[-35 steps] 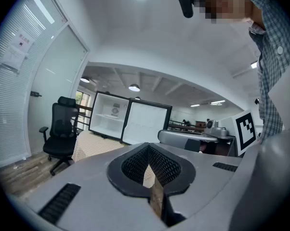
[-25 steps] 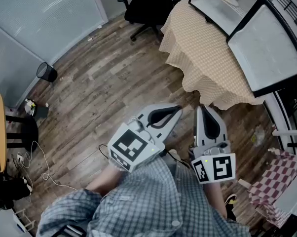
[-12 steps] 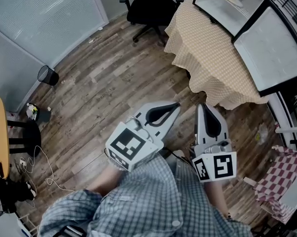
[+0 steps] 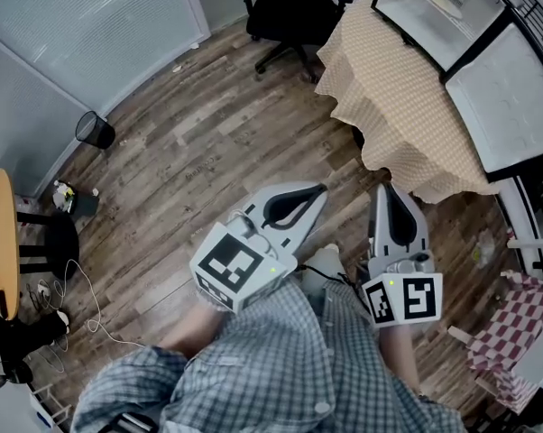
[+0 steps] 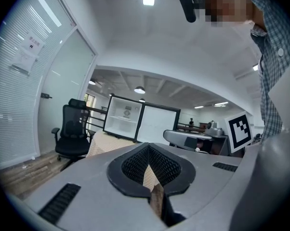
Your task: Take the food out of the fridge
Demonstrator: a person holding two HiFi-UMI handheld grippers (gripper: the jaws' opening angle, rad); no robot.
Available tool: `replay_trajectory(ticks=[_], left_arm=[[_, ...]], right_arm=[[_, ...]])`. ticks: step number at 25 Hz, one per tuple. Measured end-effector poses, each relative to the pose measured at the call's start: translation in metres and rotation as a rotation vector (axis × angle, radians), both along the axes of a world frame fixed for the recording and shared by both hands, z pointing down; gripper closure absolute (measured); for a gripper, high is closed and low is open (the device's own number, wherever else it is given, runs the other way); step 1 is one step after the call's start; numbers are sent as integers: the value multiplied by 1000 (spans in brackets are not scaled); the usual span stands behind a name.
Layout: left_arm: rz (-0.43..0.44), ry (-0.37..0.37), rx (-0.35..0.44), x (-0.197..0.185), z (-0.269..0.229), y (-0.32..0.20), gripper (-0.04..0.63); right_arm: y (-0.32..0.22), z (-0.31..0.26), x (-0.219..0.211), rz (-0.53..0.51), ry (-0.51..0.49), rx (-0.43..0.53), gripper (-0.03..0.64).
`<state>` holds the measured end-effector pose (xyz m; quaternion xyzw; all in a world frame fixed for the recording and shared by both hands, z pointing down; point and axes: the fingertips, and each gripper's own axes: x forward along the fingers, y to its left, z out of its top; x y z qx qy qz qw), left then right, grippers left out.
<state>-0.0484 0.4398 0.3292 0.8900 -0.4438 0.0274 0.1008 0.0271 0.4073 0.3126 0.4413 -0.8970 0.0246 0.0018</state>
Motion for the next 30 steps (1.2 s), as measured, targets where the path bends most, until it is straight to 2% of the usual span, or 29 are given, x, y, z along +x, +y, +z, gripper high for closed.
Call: replay_trajectory(ticks=[8,14,18,22,30], left_arm=[[-86,25,-16,-17,-4,-31,589],[-101,21,-1,-21,-5,-73,589],[-133,9,-28,-21,-4,-112,589],[-123,26,4,-14,-12,-152,589],[-142,34,17,-5,-27,-238,589]], right_arm=[[-33,8,-19,-65,2,-13,606],[-75,14,-35,-124,5,-17,606],[-114,14,-31,-135,-4,-16,606],[-157,14,-26,-139,-8,-24,606],[-245,4,-22,-160,-4,-17,606]])
